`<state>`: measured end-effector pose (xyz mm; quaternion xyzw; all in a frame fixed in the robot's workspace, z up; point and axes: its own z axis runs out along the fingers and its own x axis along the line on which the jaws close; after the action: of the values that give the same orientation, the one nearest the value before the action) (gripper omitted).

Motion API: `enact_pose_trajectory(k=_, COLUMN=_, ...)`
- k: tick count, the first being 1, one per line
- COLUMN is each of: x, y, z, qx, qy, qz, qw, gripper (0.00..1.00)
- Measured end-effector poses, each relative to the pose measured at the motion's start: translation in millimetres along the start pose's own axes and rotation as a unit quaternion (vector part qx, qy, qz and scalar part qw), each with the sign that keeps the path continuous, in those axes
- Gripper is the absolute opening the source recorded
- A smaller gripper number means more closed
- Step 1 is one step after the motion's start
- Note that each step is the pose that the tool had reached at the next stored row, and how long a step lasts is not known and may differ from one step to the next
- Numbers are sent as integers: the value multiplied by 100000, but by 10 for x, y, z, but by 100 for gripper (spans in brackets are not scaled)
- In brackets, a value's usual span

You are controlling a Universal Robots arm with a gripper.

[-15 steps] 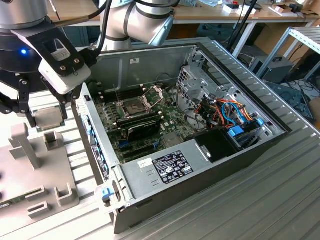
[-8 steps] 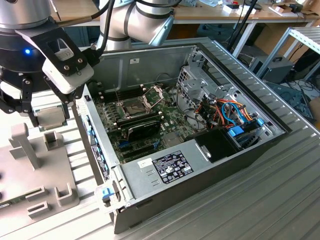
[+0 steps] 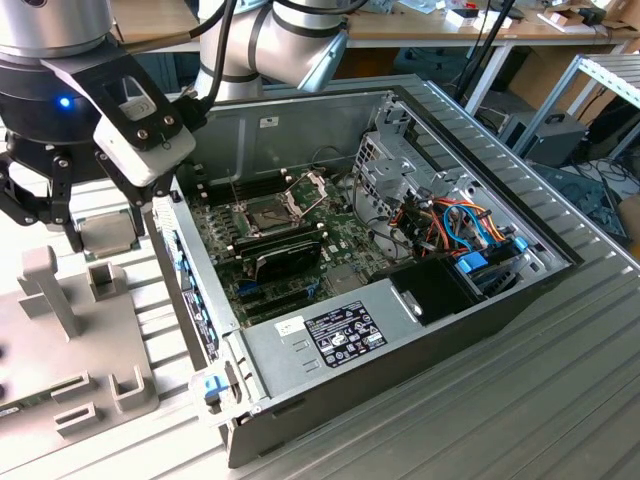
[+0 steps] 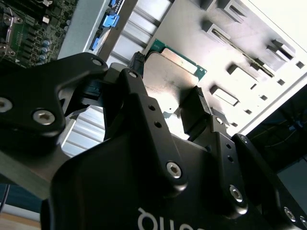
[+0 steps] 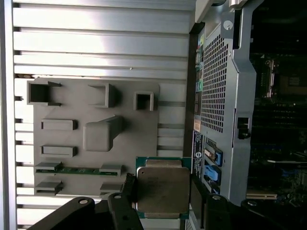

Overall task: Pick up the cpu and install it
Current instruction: 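Pick up the cpu and move it towards the insertion slot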

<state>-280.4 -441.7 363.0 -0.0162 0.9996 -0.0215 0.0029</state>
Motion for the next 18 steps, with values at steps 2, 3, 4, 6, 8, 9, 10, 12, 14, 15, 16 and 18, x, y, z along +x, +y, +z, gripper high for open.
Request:
enact_pose_trajectory(k=2, x=-7, y=0, z=0, qx=0, qy=0, qz=10, qw=100000, gripper=55)
enact_pose_trajectory(k=3, x=-13, y=0, z=0, qx=-2, qy=-2, qz=3, qw=100000, gripper=55)
enact_pose_trajectory(k=4, x=-19, y=-1, z=0, qx=-1, qy=-3, qz=3, qw=100000, gripper=55)
enact_pose_trajectory(k=6, x=-19, y=-1, z=0, qx=1, qy=0, qz=2, qw=100000, gripper=55)
enact_pose_trajectory(k=8, x=-33, y=-1, z=0, qx=-1, qy=-5, qz=-7, qw=100000, gripper=55)
enact_pose_trajectory(k=9, x=-38, y=-1, z=0, qx=0, qy=-1, qz=1, qw=100000, gripper=55)
enact_pose_trajectory(k=10, x=-41, y=-1, z=0, qx=1, qy=-1, qz=5, qw=100000, gripper=55)
enact_pose_trajectory(k=12, x=-50, y=-2, z=1, qx=0, qy=-2, qz=4, qw=100000, gripper=55)
enact_pose_trajectory(k=14, x=-56, y=-2, z=0, qx=3, qy=0, qz=3, qw=100000, gripper=55)
enact_pose_trajectory(k=15, x=-59, y=-2, z=0, qx=2, qy=1, qz=2, qw=100000, gripper=55)
enact_pose_trajectory(k=16, x=-63, y=-2, z=0, qx=1, qy=1, qz=4, qw=100000, gripper=55)
enact_pose_trajectory(k=18, x=-67, y=-2, z=1, qx=0, qy=-1, qz=2, qw=100000, gripper=55)
